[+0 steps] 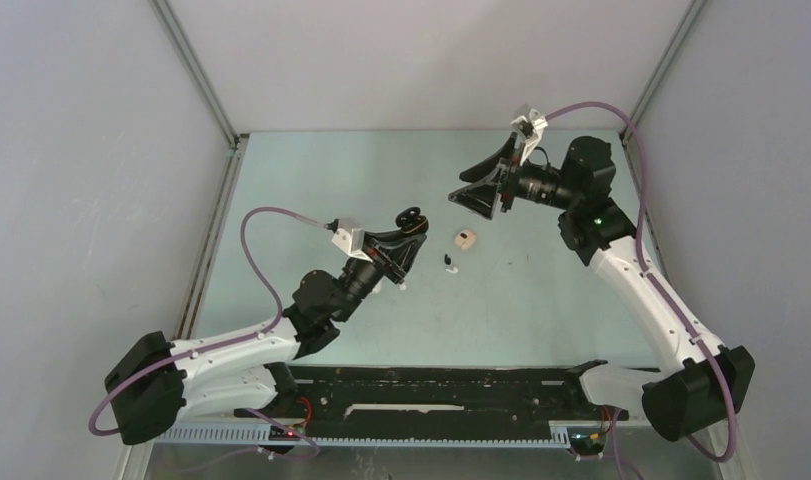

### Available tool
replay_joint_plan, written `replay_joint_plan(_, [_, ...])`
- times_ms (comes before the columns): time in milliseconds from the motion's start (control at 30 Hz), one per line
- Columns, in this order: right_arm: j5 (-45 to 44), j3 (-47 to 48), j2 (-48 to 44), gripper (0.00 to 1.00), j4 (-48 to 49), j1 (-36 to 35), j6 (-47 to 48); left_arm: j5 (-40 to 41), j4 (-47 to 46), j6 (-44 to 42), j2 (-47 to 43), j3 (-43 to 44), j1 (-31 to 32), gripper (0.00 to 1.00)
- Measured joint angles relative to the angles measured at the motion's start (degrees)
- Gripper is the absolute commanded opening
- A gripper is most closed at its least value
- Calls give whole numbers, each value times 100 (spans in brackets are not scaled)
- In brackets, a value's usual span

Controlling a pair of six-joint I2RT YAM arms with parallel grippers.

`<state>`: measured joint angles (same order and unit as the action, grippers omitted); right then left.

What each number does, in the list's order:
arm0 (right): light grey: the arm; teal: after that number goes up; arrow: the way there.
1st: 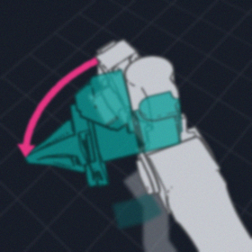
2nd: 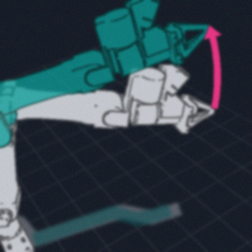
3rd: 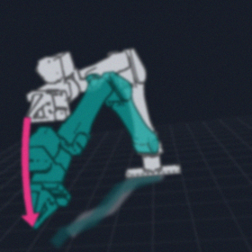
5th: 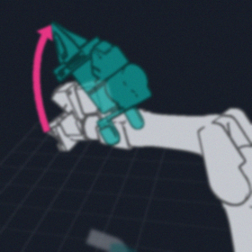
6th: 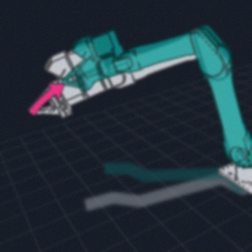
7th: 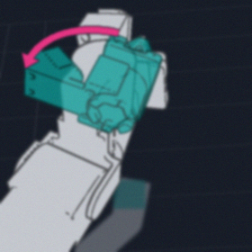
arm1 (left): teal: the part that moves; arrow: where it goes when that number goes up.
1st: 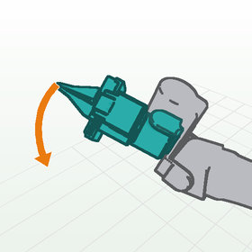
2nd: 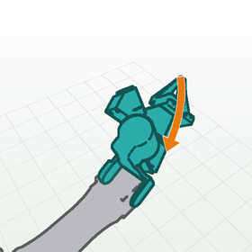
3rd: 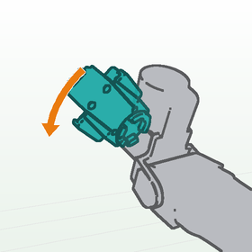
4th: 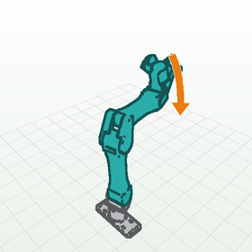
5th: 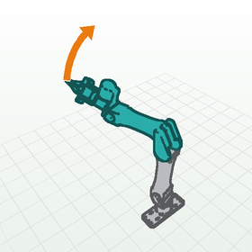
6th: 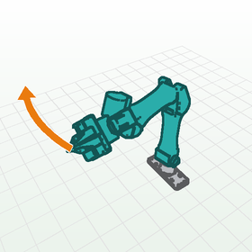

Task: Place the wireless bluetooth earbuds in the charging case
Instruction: Place the earbud in the charging case, then pick up the earbud from the center of the board.

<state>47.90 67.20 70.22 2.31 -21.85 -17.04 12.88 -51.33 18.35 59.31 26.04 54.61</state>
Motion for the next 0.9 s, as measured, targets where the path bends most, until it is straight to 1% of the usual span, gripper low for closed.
replay_joint_plan(133, [654, 0, -170, 66, 33, 212, 17, -173, 83, -116, -70, -76, 0, 0])
replay_joint_plan(200, [920, 2, -271, 63, -188, 181, 361, -319, 262, -192, -199, -87, 0, 0])
replay_joint_plan(267, [1056, 2, -323, 58, -595, 111, 859, -516, 560, -271, -428, -85, 0, 0])
replay_joint_plan(367, [1165, 0, -273, 54, -1283, 24, 1602, -868, 1161, -507, -990, -81, 4, 0])
replay_joint_plan(467, [1373, -107, -142, 54, -1609, 59, 1998, -1196, 1899, -802, -1615, -11, 50, 0])
replay_joint_plan(533, [1508, -227, -72, 55, -1700, 153, 2094, -1410, 2470, -1023, -1991, 96, 98, 0])
replay_joint_plan(700, [1805, -341, 83, 57, -1934, 297, 2468, -1993, 3689, -1871, -2758, 299, 164, 0])
replay_joint_plan(800, [1902, -341, 107, 57, -2116, 275, 2804, -2218, 4024, -2361, -3145, 164, 164, 0])
replay_joint_plan(900, [1963, -341, 192, 57, -2269, 234, 3084, -2385, 4131, -2636, -3272, -2, 164, 0])
